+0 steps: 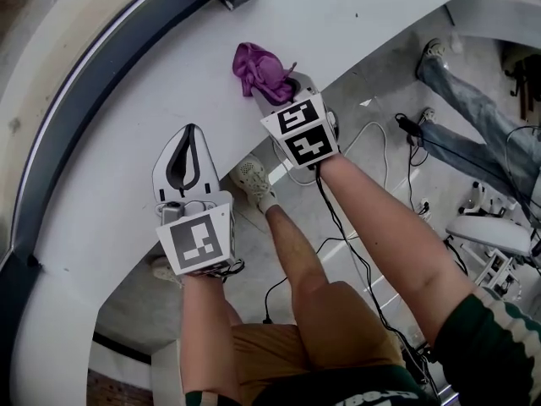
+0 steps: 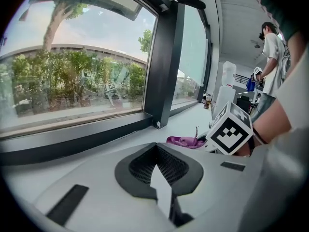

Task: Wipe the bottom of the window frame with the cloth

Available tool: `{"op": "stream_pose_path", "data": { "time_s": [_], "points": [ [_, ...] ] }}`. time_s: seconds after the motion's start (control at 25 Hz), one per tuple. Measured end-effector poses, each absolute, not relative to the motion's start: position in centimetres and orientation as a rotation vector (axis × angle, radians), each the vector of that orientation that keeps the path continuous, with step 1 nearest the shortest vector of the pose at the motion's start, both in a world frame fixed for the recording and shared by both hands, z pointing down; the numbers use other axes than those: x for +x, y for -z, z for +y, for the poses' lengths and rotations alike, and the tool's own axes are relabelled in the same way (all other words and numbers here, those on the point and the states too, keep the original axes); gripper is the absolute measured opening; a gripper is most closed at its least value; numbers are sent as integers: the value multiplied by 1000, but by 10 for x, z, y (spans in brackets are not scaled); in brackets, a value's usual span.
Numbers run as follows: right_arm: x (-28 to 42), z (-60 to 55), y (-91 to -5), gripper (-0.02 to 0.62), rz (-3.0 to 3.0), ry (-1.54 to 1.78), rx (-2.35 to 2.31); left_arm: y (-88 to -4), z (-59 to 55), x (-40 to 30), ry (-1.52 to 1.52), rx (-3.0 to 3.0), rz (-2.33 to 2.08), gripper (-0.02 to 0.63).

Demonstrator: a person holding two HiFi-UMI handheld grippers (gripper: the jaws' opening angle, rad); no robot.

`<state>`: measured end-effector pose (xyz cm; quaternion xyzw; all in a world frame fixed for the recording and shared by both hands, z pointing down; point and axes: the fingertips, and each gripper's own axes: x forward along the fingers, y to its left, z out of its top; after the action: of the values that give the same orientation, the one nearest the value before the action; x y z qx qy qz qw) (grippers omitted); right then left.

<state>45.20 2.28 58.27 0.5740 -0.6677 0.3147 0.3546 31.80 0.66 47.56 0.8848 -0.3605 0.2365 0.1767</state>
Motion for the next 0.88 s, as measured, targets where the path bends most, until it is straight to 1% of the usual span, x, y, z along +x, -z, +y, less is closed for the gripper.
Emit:
{"op": "stream_pose_path", "data": {
  "time_s": [0.2, 0.88],
  "points": [
    [436, 23, -581, 150, -1740, -807, 1457, -474, 9, 305, -662, 2501, -1036, 3],
    [310, 28, -584, 150, -1846, -791, 1331, -473, 16, 215, -629, 2414, -1174, 3]
  ]
}}
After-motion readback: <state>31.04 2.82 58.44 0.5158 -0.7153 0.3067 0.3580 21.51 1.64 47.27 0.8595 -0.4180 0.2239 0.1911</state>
